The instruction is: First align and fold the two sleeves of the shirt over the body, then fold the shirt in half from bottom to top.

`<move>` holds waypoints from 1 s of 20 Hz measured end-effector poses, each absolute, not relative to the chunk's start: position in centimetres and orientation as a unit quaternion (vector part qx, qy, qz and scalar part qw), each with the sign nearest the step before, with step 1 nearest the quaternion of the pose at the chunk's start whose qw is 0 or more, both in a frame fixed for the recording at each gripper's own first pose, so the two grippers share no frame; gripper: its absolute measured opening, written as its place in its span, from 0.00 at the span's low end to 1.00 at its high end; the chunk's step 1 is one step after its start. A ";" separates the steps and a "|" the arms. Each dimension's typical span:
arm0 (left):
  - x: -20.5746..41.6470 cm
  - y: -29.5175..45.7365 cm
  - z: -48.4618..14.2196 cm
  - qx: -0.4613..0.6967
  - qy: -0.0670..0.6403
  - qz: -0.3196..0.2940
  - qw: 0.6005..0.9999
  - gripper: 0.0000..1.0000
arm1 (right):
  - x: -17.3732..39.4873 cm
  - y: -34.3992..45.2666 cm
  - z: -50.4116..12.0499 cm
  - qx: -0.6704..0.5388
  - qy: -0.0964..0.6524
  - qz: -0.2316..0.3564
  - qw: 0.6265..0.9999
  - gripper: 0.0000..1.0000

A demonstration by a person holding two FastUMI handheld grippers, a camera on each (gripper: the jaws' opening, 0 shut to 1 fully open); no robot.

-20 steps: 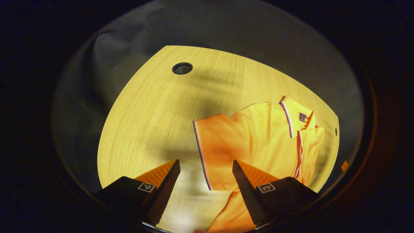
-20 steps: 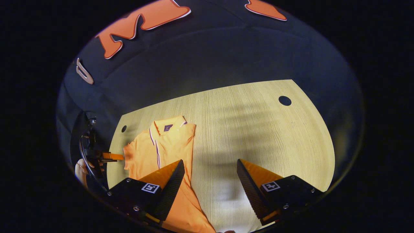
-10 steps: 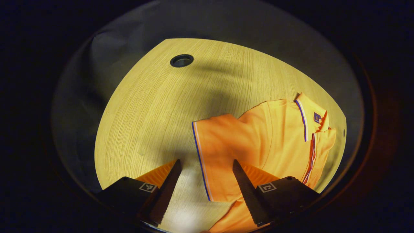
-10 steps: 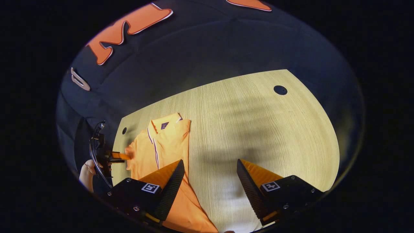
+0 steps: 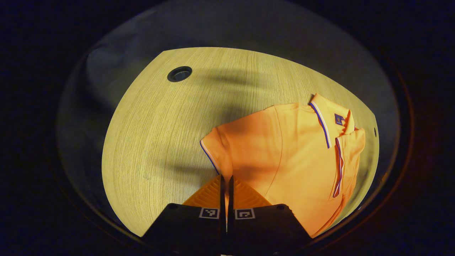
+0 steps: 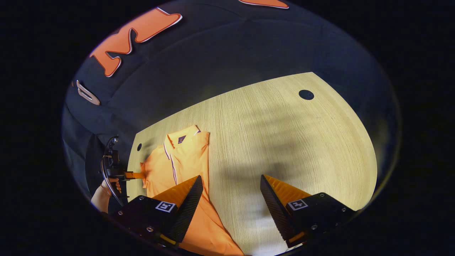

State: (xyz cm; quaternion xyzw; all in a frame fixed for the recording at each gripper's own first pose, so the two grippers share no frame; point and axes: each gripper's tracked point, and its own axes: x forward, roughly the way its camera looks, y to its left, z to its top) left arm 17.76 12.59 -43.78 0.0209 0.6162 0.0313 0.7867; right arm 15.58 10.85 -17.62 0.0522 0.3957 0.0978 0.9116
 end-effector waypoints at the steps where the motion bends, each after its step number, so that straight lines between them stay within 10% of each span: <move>1: 18.1 12.3 -43.6 0.014 0.613 0.033 0.789 0.01 | 15.5 11.0 -17.5 0.054 0.396 0.099 0.911 0.99; 20: 17.4 -6.0 -38.5 -0.011 0.588 -0.108 0.801 0.01 | 13.5 9.9 -16.9 0.062 0.378 0.106 0.918 0.99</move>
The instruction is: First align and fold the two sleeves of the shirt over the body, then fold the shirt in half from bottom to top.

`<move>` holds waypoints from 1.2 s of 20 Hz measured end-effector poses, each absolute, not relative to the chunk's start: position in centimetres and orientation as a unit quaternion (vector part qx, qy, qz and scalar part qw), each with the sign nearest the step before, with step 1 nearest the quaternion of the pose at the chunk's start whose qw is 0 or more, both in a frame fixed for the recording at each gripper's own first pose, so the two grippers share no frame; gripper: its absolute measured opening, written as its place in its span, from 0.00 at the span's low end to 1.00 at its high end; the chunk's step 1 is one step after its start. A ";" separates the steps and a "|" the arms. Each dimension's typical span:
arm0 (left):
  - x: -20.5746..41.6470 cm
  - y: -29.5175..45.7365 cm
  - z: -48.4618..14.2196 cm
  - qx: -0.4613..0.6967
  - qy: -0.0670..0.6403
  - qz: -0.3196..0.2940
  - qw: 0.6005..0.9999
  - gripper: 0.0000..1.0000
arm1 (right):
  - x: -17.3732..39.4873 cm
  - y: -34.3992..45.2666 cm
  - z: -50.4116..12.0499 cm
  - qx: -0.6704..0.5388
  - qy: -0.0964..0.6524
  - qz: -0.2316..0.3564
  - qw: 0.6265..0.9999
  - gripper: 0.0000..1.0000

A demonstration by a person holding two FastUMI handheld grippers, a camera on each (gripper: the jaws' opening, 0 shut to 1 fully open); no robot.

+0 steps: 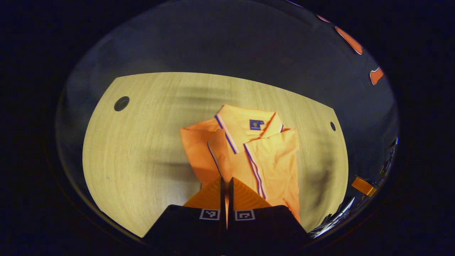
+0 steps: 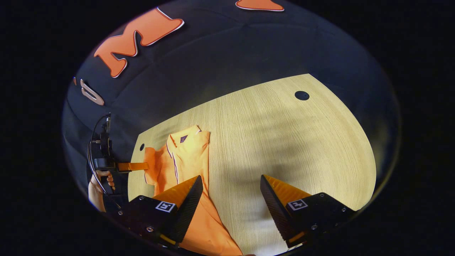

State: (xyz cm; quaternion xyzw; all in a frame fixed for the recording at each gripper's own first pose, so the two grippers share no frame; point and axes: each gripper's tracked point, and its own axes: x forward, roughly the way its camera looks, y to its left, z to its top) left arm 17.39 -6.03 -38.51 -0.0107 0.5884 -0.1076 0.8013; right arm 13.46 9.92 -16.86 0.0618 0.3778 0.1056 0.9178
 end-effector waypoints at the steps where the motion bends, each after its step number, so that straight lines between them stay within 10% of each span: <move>1: 16.9 -7.4 -39.0 -0.011 0.595 -0.114 0.796 0.02 | 13.3 9.8 -16.9 0.064 0.378 0.106 0.918 0.99; 6: 15.7 -13.2 -39.7 -0.055 0.606 -0.152 0.779 0.17 | 12.5 9.4 -17.3 0.065 0.380 0.103 0.917 0.99; 8: 15.1 -13.7 -39.2 -0.066 0.607 -0.155 0.777 0.70 | 12.1 9.4 -17.5 0.065 0.381 0.103 0.916 0.99; 10: 14.7 -13.6 -38.7 -0.075 0.606 -0.155 0.777 1.00 | 11.8 9.5 -17.5 0.062 0.380 0.104 0.917 0.99; 24: -2.0 -2.8 -29.8 -0.037 0.552 -0.138 0.821 0.99 | 0.1 13.7 -19.8 -0.056 0.398 0.132 0.906 0.99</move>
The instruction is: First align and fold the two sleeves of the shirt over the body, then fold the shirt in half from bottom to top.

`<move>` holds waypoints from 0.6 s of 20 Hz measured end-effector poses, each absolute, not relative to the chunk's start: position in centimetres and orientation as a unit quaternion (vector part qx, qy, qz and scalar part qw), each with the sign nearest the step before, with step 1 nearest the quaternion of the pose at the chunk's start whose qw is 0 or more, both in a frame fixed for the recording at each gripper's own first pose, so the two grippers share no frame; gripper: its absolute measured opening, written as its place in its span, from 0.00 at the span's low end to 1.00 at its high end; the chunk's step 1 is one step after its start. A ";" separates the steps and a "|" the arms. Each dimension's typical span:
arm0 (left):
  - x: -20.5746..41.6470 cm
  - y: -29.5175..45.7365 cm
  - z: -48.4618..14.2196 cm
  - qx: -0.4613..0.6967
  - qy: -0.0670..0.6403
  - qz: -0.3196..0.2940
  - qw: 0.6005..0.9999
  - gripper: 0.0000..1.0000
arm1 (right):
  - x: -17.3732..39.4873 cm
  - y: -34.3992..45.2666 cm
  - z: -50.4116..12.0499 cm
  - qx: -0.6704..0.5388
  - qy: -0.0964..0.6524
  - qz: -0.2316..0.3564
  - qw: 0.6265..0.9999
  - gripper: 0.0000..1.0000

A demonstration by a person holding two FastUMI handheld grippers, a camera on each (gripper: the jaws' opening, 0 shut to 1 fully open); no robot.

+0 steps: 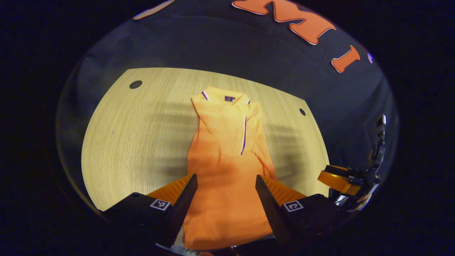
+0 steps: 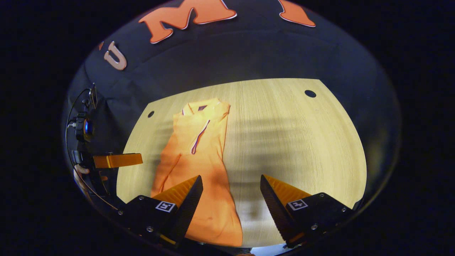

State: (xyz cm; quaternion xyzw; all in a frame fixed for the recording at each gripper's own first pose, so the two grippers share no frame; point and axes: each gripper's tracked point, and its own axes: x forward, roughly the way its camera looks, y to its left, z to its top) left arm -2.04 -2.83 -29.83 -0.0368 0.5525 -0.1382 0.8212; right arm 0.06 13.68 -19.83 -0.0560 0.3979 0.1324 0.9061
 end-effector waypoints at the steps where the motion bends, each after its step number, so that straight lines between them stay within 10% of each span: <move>1: -3.7 -2.3 -30.0 -0.036 0.554 -0.132 0.821 0.99 | -1.1 13.5 -20.7 -0.068 0.406 0.129 0.902 0.99; 12: -19.9 0.9 -36.3 -0.004 0.639 -0.088 0.764 0.99 | -12.5 11.4 -30.5 -0.123 0.519 0.092 0.841 0.99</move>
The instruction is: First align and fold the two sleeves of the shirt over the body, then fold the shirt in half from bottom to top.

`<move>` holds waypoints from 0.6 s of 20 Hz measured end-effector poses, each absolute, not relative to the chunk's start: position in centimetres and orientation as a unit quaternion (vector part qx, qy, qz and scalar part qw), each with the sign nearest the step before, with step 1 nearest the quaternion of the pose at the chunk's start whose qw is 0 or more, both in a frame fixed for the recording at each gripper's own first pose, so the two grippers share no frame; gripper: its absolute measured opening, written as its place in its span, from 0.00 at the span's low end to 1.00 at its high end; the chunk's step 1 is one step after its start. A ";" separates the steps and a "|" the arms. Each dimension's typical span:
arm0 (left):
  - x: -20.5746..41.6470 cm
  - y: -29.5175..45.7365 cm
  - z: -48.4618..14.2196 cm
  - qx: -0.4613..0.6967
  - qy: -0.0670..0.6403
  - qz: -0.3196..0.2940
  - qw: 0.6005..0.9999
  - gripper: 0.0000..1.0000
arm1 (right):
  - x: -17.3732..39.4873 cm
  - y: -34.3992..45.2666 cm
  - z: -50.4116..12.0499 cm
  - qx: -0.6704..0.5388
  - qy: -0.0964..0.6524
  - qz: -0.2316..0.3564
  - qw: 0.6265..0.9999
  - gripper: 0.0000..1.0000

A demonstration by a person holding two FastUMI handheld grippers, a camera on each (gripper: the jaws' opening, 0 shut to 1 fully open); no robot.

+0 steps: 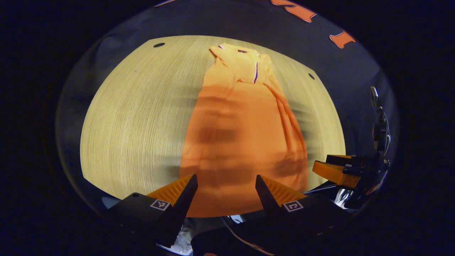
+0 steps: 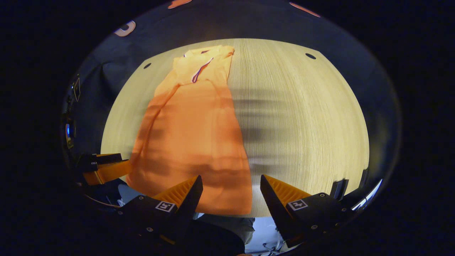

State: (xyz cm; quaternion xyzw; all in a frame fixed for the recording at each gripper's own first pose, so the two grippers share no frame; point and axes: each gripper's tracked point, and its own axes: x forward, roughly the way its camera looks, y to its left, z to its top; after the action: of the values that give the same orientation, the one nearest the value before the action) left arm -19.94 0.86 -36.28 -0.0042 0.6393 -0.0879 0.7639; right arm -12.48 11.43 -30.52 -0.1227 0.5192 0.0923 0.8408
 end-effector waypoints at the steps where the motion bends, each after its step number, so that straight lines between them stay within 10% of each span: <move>1: -21.1 1.4 -37.2 0.001 0.651 -0.080 0.755 0.99 | -13.3 11.1 -31.4 -0.127 0.529 0.089 0.834 0.99; 12: -24.6 3.1 -41.3 0.059 0.680 -0.042 0.730 0.99 | -16.1 11.3 -36.8 -0.151 0.572 0.074 0.803 0.99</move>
State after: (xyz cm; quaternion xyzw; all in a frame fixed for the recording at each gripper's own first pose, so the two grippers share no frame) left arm -24.63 3.13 -41.31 0.0590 0.6797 -0.0416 0.7299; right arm -16.08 11.28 -36.79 -0.1510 0.5719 0.0743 0.8029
